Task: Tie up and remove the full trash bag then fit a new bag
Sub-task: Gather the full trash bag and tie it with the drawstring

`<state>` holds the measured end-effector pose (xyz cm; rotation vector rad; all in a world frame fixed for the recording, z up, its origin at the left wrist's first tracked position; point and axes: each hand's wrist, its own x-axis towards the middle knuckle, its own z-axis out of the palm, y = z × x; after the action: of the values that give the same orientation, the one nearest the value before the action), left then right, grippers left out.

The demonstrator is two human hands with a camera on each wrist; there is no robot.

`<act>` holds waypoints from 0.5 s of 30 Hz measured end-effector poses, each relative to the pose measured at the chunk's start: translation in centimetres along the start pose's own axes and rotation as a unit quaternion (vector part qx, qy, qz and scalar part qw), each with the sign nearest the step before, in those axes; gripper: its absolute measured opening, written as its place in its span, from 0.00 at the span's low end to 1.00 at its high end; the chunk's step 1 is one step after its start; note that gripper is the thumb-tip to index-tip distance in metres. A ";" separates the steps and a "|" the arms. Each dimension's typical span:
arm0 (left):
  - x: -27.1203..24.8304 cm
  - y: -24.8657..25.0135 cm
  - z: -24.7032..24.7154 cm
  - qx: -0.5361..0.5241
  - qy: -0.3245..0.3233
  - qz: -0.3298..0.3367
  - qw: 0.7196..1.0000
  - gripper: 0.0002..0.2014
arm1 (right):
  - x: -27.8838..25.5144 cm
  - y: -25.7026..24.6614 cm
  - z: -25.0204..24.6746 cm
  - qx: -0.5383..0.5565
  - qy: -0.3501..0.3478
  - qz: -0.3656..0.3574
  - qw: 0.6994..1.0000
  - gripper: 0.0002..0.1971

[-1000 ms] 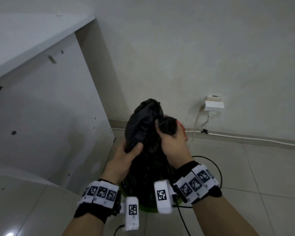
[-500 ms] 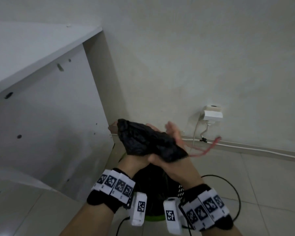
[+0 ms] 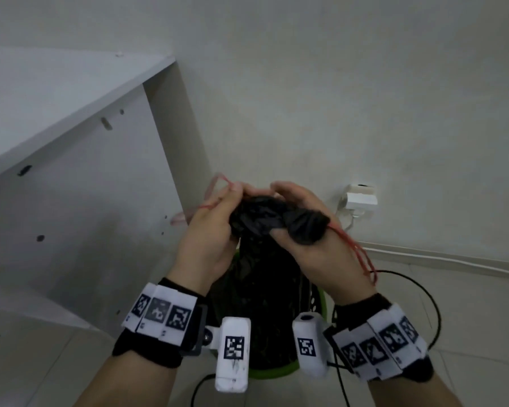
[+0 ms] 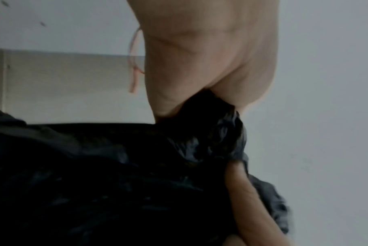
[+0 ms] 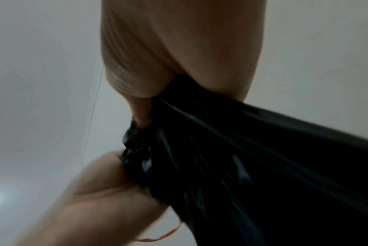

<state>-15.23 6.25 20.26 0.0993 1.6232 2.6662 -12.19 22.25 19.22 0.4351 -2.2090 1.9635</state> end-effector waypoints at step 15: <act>1.8 5.4 4.6 0.151 -0.073 0.061 0.984 0.17 | 5.1 -8.5 -3.9 -0.169 -0.017 0.138 0.976 0.15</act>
<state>-16.62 7.97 27.23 0.4003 2.0151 2.4023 -14.61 24.67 29.26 0.1198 -2.6789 1.6472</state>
